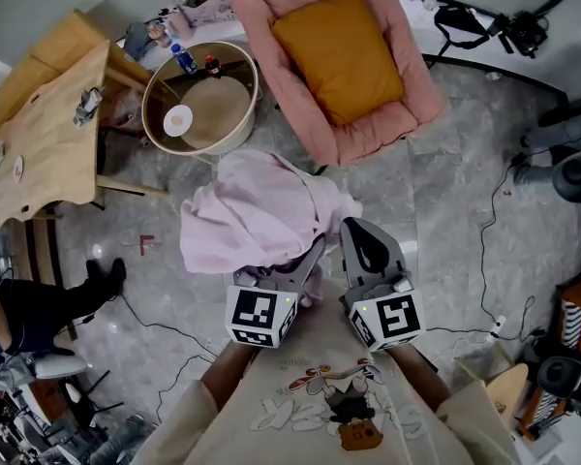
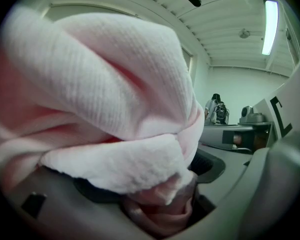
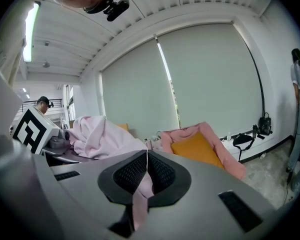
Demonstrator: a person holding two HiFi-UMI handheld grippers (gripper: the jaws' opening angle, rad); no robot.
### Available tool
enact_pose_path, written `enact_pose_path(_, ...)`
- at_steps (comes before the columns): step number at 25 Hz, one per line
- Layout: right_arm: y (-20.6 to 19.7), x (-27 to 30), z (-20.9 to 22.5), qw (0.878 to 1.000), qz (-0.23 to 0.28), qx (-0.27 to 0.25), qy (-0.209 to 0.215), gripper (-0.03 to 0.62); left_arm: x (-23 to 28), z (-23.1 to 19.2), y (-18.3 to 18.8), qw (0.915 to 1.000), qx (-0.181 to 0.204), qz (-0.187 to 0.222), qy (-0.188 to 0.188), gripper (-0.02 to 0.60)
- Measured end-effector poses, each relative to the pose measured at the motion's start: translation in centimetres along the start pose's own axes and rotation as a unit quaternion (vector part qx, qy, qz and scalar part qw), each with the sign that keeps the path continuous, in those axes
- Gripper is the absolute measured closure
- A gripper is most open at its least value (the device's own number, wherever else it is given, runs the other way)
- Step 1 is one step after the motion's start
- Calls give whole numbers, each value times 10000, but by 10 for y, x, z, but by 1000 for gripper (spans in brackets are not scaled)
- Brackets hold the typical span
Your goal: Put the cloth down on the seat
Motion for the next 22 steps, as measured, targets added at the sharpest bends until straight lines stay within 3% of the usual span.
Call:
enact_pose_path(16,52,61,121,9983,40,15,580,574,125,13,63,9990,-82,-182,408,160)
enact_pose_path(22,56,78,167,9961,-53,336,810,574,166,25,78,9981,-2,-313,524,160)
Point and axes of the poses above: the fingertips, and each gripper's own axes: x forward along the fingers, z to its right, y out of its top, the point moved 3 cm from there along -x, backward along the fingers, and after that the axes turned 1 degree about -z, right-handed, at the moved point
